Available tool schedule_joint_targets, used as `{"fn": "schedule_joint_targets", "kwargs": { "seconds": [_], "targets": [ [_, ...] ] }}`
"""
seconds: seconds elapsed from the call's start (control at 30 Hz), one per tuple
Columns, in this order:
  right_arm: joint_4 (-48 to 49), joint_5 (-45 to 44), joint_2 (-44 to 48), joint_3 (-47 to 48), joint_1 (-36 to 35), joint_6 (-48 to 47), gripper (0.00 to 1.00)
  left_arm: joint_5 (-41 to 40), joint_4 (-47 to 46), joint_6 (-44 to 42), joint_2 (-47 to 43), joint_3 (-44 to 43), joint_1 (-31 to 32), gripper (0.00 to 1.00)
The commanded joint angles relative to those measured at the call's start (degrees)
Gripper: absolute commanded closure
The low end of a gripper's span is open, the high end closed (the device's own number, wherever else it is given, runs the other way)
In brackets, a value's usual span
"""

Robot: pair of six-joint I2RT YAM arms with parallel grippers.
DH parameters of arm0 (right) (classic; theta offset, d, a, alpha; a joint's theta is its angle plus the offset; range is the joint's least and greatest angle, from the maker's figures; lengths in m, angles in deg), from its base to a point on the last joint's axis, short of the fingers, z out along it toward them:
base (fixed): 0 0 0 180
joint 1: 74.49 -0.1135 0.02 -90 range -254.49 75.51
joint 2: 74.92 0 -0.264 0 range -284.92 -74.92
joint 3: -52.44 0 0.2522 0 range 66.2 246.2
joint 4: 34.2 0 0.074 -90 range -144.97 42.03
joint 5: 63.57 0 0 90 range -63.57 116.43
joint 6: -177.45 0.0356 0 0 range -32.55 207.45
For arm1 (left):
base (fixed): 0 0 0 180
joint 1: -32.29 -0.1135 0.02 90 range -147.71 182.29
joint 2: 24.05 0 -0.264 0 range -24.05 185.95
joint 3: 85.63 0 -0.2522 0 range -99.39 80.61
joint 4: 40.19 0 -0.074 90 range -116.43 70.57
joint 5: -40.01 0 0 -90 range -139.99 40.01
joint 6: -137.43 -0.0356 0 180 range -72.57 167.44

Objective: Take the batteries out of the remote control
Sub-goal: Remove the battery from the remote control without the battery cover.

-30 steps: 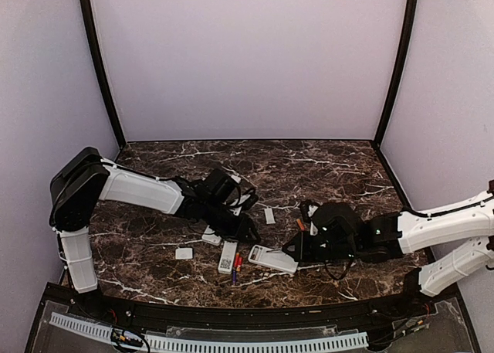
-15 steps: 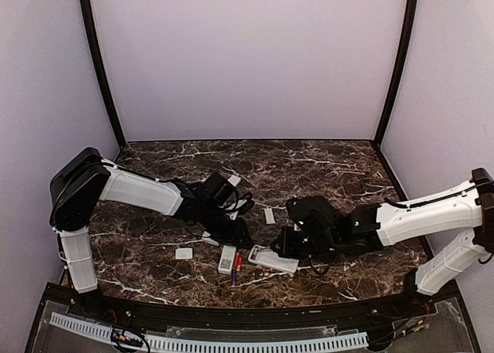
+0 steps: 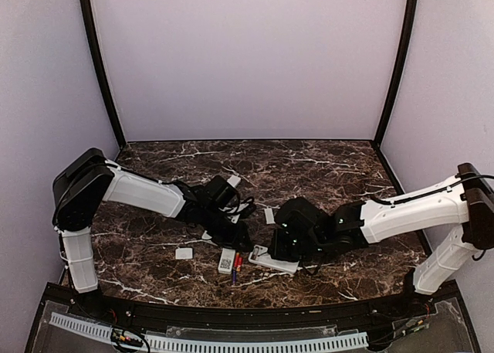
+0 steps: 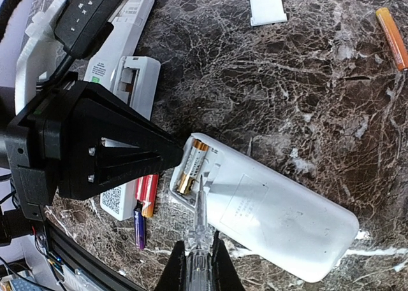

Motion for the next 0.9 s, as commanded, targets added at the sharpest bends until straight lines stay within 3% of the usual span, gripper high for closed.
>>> {"fn": "schedule_joint_targets", "kwargs": {
  "seconds": [0.0, 0.27, 0.87],
  "targets": [
    [-0.9, -1.9, -0.8, -0.3, -0.6, 2.7, 1.00, 1.0, 0.6, -0.7, 0.9, 0.5, 0.6, 0.92],
    [7.3, -2.3, -0.2, -7.1, -0.6, 7.1, 1.00, 1.3, 0.7, -0.6, 1.8, 0.5, 1.0, 1.00],
    [37.1, -3.6, -0.5, -22.4, -0.6, 11.1, 1.00, 1.1, 1.4, -0.4, 2.2, 0.4, 1.9, 1.00]
  ]
}}
